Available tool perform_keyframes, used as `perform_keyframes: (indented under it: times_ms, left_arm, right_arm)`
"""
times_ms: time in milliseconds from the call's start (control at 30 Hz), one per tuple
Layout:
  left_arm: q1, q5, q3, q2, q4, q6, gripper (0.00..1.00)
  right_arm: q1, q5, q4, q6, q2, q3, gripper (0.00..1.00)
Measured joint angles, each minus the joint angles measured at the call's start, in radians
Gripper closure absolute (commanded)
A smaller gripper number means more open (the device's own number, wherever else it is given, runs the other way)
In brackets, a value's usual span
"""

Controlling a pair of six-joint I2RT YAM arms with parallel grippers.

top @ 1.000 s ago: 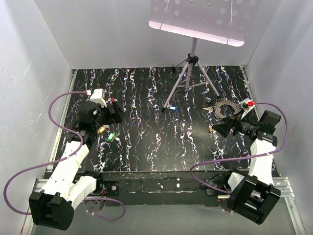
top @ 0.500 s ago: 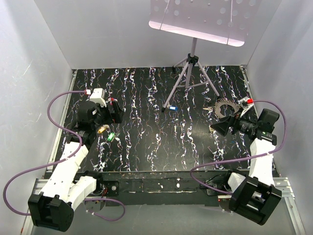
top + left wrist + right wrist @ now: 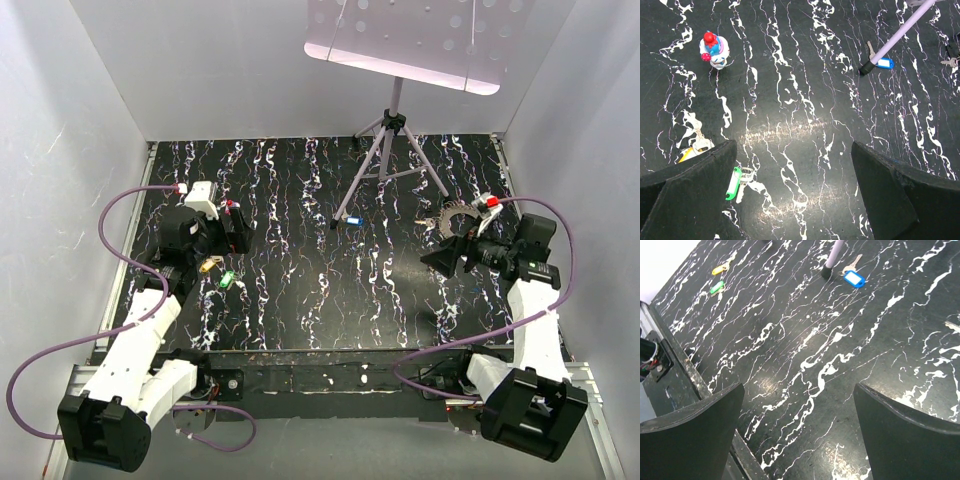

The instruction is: Put the keys on the keyring

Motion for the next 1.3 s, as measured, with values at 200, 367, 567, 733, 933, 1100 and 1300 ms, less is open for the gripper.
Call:
perform_keyframes:
  times_ms: [200,367,567,733,933,1100,1300]
  left_arm:
    - [0.0,0.005,0.0,0.004,0.003,0.005,0.01]
    - [0.0,0.033,0.0,0.012,0.016,0.008,0.01]
    - [0.06,0.099,0.005,0.096,0.029,-0.021,0.0]
    - [0.125,0.137,0.044,0.2,0.023,-0.081,0.0]
    - [0.125,0.166,0.064,0.238,-0.013,-0.097,0.0]
    - [0.125,0.156,0.084,0.238,-0.081,-0.077,0.01]
    - [0.125,0.105,0.089,0.265,-0.126,-0.056,0.01]
  right_arm:
    - [0.069,0.022,-0.041,-0.04,0.018,0.014,0.0]
    - [0.105,0.032,-0.068,-0.073,0.022,0.021,0.0]
    - [0.119,0.037,-0.089,-0.096,0.02,0.028,0.0]
    - [0.14,0.047,-0.092,-0.1,0.016,0.028,0.0]
    - [0.168,0.078,-0.097,-0.105,0.019,0.03,0.0]
    - [0.171,0.121,-0.113,-0.117,0.035,0.056,0.0]
    - [0.171,0.154,-0.115,-0.125,0.055,0.061,0.0]
